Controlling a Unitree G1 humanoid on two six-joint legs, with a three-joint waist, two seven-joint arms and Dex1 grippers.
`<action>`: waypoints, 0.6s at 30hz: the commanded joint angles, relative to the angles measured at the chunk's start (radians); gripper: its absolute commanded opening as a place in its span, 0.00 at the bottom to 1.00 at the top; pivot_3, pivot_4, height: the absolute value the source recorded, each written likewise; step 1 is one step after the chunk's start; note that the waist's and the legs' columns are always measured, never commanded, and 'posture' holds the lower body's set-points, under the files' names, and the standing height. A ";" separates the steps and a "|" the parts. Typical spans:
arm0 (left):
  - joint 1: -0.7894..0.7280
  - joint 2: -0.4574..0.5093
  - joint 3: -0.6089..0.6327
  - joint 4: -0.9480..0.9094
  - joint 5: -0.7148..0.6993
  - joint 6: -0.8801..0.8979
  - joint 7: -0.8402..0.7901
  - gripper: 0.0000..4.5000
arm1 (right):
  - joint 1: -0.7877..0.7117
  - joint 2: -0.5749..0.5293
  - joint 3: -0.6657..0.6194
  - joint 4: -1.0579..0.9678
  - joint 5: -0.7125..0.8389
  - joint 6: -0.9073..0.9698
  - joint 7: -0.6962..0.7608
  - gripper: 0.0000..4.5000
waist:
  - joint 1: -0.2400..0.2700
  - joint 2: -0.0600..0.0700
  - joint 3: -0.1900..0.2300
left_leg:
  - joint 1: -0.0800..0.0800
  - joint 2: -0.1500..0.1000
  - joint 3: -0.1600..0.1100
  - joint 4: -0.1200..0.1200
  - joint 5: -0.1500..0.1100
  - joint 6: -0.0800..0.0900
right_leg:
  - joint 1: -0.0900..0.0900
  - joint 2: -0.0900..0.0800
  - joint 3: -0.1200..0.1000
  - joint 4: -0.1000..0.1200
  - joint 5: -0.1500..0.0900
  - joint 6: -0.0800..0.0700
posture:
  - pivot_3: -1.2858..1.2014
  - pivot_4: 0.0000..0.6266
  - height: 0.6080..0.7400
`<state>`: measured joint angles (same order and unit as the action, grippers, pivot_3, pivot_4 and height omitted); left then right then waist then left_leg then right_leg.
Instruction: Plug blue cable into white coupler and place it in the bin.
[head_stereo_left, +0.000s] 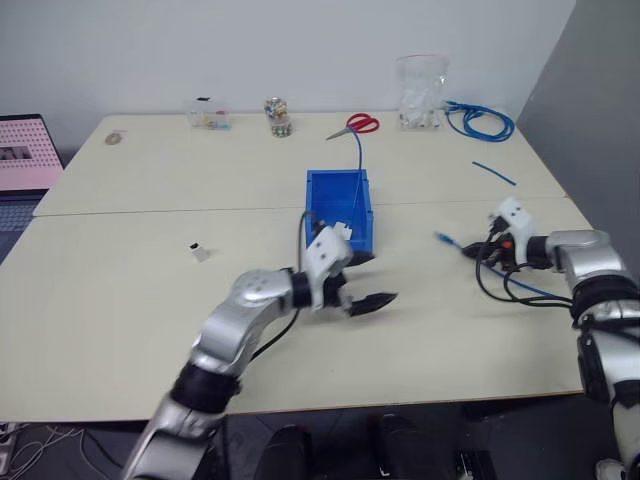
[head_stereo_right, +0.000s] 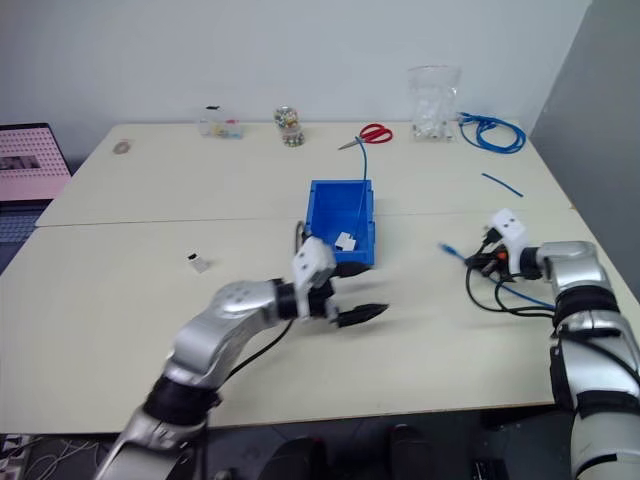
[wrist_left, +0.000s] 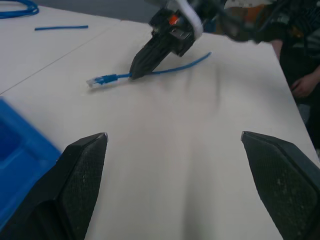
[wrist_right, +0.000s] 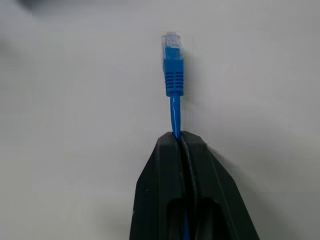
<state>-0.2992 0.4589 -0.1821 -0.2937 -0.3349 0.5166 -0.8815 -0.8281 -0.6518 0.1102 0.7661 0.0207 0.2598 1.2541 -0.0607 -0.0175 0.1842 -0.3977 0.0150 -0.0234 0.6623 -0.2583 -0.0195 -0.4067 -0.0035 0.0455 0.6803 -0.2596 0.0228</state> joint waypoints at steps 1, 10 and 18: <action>0.218 0.091 0.127 -0.236 -0.058 0.009 0.014 1.00 | 0.101 0.041 0.073 -0.417 0.056 0.085 0.058 0.01 | 0.001 0.000 0.000 | 0.000 0.001 0.000 0.000 0.000 0.000 | 0.000 -0.001 0.001 0.000 0.000 0.000 | 0.52 0.24 1.00; 0.860 0.005 0.431 -0.490 -0.018 -0.118 0.215 1.00 | 0.154 0.262 0.298 -0.670 -0.014 0.138 -0.080 0.01 | 0.032 -0.002 0.001 | 0.000 -0.002 -0.003 0.002 0.000 0.000 | 0.002 -0.007 -0.002 -0.002 -0.005 0.001 | 0.52 0.24 1.00; 1.041 -0.149 0.354 -0.565 0.047 -0.167 0.369 1.00 | 0.173 0.282 0.449 -0.627 -0.106 0.054 -0.078 0.13 | 0.034 -0.005 0.000 | -0.001 -0.004 -0.002 0.001 0.000 0.000 | 0.001 -0.010 -0.003 -0.002 -0.007 0.000 | 0.52 0.24 1.00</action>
<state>0.7382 0.3182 0.1993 -0.7988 -0.3017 0.3795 -0.5351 -0.6578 -0.3562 0.5442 0.1343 -0.0669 0.3424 1.1742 -0.0263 -0.0227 0.1839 -0.3982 0.0109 -0.0248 0.6632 -0.2586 -0.0196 -0.4049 -0.0136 0.0418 0.6780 -0.2670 0.0238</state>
